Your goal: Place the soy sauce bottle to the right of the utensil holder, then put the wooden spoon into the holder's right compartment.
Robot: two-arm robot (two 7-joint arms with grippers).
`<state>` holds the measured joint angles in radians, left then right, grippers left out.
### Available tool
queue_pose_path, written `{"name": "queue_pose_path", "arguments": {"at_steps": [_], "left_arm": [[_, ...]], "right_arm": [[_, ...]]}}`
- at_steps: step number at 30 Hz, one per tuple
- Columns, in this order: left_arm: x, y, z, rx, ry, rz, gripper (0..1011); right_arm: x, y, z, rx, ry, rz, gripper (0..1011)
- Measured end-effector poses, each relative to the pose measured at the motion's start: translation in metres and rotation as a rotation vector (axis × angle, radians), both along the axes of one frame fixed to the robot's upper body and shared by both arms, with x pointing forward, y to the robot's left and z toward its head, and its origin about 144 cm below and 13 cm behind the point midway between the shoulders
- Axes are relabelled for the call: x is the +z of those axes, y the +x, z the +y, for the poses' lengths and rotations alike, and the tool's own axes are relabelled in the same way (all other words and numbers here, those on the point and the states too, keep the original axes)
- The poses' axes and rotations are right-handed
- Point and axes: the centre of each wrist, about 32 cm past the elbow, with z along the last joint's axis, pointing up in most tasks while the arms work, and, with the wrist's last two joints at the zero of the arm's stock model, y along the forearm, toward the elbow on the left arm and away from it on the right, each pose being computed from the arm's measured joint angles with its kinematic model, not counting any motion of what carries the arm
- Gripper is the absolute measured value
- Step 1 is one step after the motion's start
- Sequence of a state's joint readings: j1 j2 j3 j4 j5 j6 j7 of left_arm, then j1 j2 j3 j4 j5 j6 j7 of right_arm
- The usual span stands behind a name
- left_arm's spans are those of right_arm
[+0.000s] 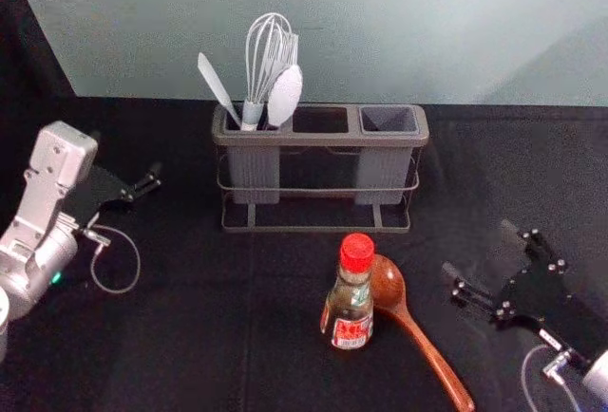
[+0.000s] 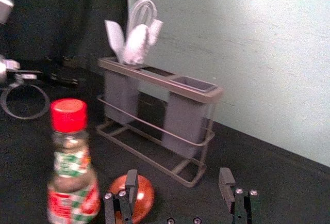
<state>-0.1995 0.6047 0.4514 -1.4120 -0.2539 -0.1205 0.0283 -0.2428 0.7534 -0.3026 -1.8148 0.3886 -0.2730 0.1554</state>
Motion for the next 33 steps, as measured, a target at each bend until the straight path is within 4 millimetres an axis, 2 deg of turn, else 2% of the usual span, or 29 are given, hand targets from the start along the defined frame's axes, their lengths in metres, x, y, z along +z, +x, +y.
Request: {"name": "queue_pose_path", "arguments": {"at_steps": [8, 16, 33], "left_arm": [[0.0, 0.0, 0.0, 0.0, 0.0, 0.0, 1011], [0.0, 0.0, 0.0, 0.0, 0.0, 0.0, 1011], [0.0, 0.0, 0.0, 0.0, 0.0, 0.0, 1011]], "right_arm": [[0.002, -0.008, 0.011, 0.081, 0.048, 0.028, 1003], [0.005, -0.003, 0.033, 0.158, 0.095, 0.061, 1002], [0.006, 0.011, 0.074, 0.198, 0.108, 0.06, 1002]]}}
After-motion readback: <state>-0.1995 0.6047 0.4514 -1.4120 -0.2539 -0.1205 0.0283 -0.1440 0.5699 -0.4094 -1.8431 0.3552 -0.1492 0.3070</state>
